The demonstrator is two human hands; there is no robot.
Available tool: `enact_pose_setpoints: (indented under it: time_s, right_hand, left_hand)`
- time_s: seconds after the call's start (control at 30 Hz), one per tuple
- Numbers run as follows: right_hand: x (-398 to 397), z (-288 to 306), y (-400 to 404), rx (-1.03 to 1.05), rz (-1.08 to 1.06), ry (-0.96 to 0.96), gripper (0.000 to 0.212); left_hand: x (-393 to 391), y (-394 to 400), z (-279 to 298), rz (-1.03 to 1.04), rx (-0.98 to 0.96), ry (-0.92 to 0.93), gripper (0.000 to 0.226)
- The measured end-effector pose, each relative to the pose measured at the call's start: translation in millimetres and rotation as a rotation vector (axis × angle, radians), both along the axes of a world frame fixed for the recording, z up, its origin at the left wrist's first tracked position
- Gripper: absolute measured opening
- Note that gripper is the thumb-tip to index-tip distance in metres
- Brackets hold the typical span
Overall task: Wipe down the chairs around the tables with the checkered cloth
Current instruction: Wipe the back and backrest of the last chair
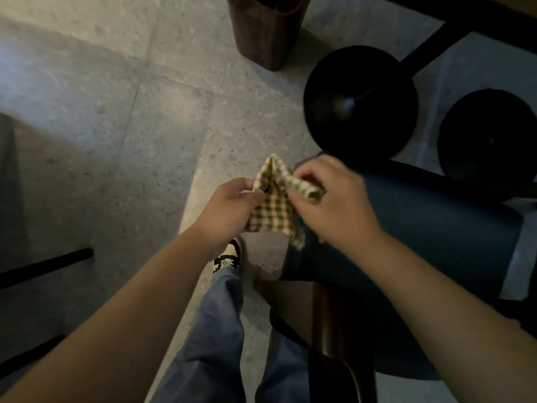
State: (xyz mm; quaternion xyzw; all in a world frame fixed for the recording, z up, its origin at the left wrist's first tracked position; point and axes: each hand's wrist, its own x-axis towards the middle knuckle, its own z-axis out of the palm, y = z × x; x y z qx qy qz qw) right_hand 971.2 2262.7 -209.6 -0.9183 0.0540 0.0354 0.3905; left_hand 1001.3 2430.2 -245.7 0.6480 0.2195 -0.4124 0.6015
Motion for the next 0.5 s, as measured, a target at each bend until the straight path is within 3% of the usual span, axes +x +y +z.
enact_pose_setpoints:
  time_s: [0.1, 0.2, 0.27, 0.33, 0.43, 0.5]
  right_hand:
    - [-4, -2, 21, 0.038, 0.252, 0.147, 0.024]
    - [-8, -6, 28, 0.215, 0.280, 0.259, 0.031]
    - [-5, -12, 25, 0.285, 0.090, 0.246, 0.033]
    - [5, -21, 15, 0.224, -0.044, 0.203, 0.043]
    - [26, -38, 7, 0.151, 0.103, 0.414, 0.085]
    - [38, -52, 10, 0.125, 0.286, 0.565, 0.085]
  left_hand:
    - [-1, 0, -1, 0.182, -0.114, 0.123, 0.027]
    - [-2, 7, -5, 0.151, -0.016, 0.086, 0.028]
    - [-3, 12, -10, 0.052, 0.081, -0.043, 0.014]
    - [-3, 19, -14, -0.113, 0.128, -0.178, 0.013]
    - [1, 27, -21, -0.373, 0.076, -0.358, 0.022]
    - [3, 29, -28, -0.439, 0.091, -0.435, 0.024]
